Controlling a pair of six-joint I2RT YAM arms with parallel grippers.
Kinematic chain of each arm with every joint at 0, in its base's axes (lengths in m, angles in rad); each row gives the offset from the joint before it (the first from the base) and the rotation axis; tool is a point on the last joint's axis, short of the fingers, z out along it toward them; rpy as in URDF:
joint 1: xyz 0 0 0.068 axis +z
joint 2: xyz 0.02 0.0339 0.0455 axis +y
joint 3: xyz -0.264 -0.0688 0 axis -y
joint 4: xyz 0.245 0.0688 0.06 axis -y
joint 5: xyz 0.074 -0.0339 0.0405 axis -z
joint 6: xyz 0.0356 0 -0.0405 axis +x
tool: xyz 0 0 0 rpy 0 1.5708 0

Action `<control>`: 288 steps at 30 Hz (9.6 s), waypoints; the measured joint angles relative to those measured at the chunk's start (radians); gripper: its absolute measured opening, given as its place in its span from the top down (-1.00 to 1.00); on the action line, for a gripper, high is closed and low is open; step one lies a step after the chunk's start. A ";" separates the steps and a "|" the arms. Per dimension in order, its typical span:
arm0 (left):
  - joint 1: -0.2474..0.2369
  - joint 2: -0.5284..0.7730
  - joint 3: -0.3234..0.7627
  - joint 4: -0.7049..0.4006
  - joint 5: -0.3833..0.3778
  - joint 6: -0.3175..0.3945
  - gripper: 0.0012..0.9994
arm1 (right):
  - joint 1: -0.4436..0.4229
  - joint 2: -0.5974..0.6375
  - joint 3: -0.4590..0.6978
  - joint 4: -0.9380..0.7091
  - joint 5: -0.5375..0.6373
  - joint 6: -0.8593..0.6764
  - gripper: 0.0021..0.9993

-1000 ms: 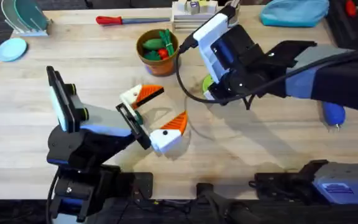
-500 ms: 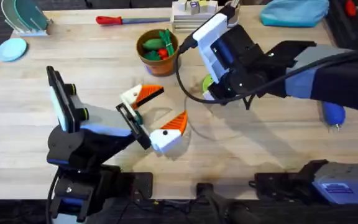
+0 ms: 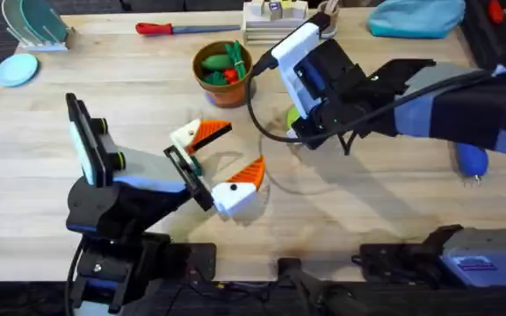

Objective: Pick up the gripper from the table and insert it into the empty holder that is missing its gripper. Then pick up a screw, insert it into the mounting hole, and use the screwdriver to tighten it. Finally, clean up the table by picking up the vegetable and placing it into the bucket.

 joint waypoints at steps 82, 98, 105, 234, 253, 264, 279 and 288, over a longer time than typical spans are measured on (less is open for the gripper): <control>0.000 0.000 0.000 -0.011 0.106 0.131 -0.99 | 0.453 0.082 0.687 -0.392 -0.105 0.136 0.99; 0.000 0.000 0.000 -0.013 0.113 0.132 -0.99 | 0.453 0.093 0.700 -0.393 -0.093 0.136 0.99; 0.000 0.000 0.000 -0.013 0.113 0.132 -0.99 | 0.453 0.093 0.716 -0.418 -0.093 0.136 0.99; 0.002 0.002 0.000 -0.015 0.127 0.132 -0.95 | 0.038 -0.680 0.301 -0.733 -0.367 0.078 -0.99; 0.002 0.001 0.000 -0.015 0.127 0.139 0.99 | 0.036 -0.711 0.264 -0.739 -0.418 0.075 -0.99; 0.002 0.001 0.000 -0.015 0.127 0.139 0.99 | -0.250 -0.563 0.262 -0.734 -0.364 0.060 -0.99; 0.002 0.001 0.000 -0.015 0.127 0.139 0.99 | -1.118 -0.350 0.262 -0.413 -0.132 -0.061 -0.99; 0.002 0.001 0.000 -0.015 0.127 0.139 0.99 | -1.189 -0.061 0.262 -0.407 -0.114 -0.391 -0.99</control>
